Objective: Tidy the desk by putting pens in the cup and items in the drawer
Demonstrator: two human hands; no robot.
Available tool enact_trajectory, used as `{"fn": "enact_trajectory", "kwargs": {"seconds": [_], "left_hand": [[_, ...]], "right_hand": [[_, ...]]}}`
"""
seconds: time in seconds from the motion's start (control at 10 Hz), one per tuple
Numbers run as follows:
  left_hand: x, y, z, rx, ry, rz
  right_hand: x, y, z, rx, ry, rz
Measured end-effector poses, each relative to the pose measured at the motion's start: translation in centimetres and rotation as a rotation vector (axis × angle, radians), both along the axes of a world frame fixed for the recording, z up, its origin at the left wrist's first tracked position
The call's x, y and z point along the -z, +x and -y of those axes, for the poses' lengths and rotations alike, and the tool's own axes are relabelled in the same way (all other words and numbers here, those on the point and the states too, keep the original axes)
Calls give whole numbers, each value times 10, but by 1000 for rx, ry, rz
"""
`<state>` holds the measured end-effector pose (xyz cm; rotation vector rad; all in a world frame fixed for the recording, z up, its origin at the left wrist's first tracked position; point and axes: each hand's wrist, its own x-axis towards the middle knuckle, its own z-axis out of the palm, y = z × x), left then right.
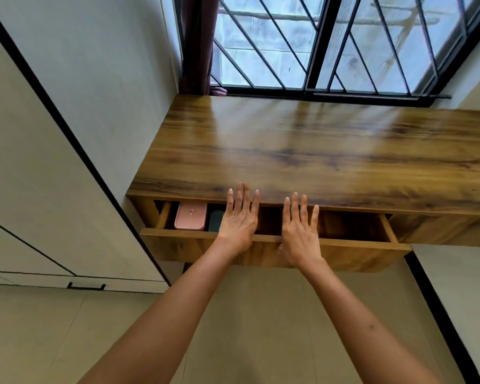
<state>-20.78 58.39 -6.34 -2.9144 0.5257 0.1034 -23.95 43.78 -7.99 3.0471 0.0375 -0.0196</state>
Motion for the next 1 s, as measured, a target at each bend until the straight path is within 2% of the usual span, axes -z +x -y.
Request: {"fn": "enact_trajectory", "kwargs": {"seconds": [0.1,0.4,0.6,0.8,0.9,1.0], "left_hand": [[5,21,5,18,27,25],[7,59,11,99,115,197],[17,66,5,125,121,259],[4,66,14,121,164,191],[-19,73,17,201,99,203],[-41,87,24,128,22,268]], "right_hand": [[7,25,11,-45,-62,-8],[24,71,29,-189,-42,339],[36,75,37,-261,-29,466],[29,78,41,-245,-45,336],[6,84,48,-276,42,293],[-23,94,59,-306,208,375]]}}
